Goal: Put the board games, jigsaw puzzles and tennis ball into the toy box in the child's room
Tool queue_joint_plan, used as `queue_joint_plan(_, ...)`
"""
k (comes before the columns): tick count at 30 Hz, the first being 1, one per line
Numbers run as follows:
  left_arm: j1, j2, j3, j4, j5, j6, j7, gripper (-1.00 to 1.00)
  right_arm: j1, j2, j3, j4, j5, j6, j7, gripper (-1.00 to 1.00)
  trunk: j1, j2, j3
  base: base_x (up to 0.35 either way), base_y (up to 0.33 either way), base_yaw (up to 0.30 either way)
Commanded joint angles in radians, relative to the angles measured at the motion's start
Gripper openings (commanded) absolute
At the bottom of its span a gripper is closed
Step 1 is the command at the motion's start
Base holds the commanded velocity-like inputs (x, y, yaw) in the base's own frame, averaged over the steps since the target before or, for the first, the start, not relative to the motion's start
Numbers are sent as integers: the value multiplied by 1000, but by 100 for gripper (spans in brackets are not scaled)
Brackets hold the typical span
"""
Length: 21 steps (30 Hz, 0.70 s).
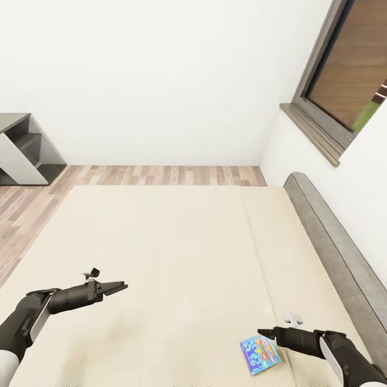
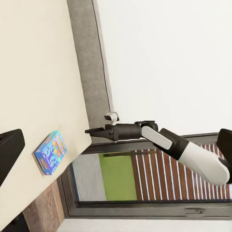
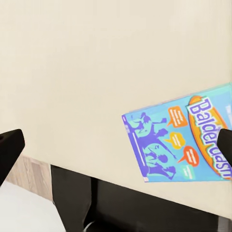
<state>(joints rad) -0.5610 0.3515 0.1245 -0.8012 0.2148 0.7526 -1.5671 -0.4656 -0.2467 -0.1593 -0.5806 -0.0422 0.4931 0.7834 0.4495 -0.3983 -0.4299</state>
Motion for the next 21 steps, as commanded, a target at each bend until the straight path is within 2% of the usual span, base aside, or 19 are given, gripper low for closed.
queue_joint_plan(1,0,0,-1,0,0,10,-4,100,-1,1,-3,0,-4,9,1,100,0,-2,-3,0,0,0)
queue_joint_plan(21,0,4,6,0,0,10,-4,100,-1,0,-7,2,-3,11,-1,100,0,-2,-33,0,0,0)
